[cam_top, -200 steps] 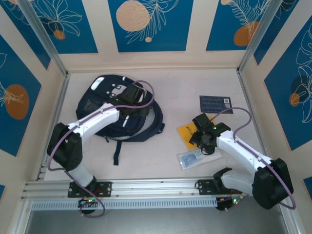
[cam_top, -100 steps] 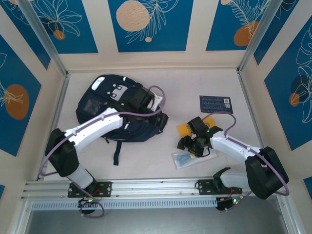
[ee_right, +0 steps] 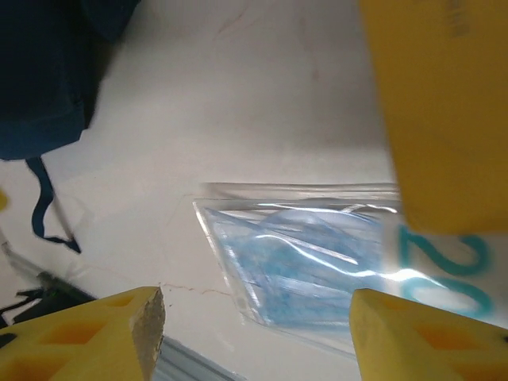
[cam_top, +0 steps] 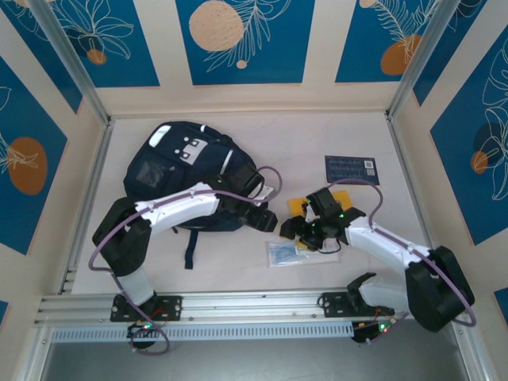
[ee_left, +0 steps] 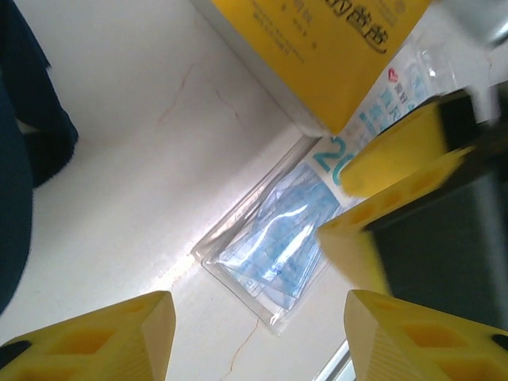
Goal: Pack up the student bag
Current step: Pick up the loose stationery from the bottom-center of the table.
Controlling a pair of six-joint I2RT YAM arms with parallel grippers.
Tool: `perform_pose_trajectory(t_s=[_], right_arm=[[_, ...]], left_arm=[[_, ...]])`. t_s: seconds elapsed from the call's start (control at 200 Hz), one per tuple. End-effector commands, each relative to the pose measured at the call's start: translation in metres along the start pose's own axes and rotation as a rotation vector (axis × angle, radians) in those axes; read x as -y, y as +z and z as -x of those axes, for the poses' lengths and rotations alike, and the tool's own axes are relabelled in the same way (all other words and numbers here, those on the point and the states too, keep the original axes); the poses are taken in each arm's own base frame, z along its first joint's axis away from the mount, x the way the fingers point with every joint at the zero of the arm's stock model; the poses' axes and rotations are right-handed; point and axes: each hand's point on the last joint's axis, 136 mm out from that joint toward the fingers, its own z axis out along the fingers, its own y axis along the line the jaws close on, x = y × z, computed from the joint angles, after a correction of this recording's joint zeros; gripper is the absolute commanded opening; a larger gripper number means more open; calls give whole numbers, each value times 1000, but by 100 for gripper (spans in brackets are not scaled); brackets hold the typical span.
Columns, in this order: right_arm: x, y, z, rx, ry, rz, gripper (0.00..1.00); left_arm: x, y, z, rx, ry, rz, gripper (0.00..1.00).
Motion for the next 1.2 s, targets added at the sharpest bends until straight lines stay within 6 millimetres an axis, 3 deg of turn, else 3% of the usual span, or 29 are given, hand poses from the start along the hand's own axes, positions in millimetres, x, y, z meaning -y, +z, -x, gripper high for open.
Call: perform_pose_trajectory(t_s=[0.0,0.125,0.265,0.5,0.665,0.915,1.195], right_arm=[[41,-22,-3,68,42,-215,58],[80,-37,-6,137,133,-391,38],[109,-46,-2,206,223,-499,25],[135,-51,8,246,295,-620,15],[137,-50,12,259,331,-623,14],[134,-26,6,163,385,-571,5],[123,-22,11,157,351,-512,4]], left_arm=[[-5,14,-16,-70,-45,-34,57],[-6,23,-18,-87,-58,-46,57],[-8,33,-19,-116,-70,-57,56],[-14,44,-29,-160,-81,-52,56],[-18,53,-35,-190,-92,-62,56],[-23,64,-42,-237,-120,-68,57],[-9,76,-40,-271,-133,-178,57]])
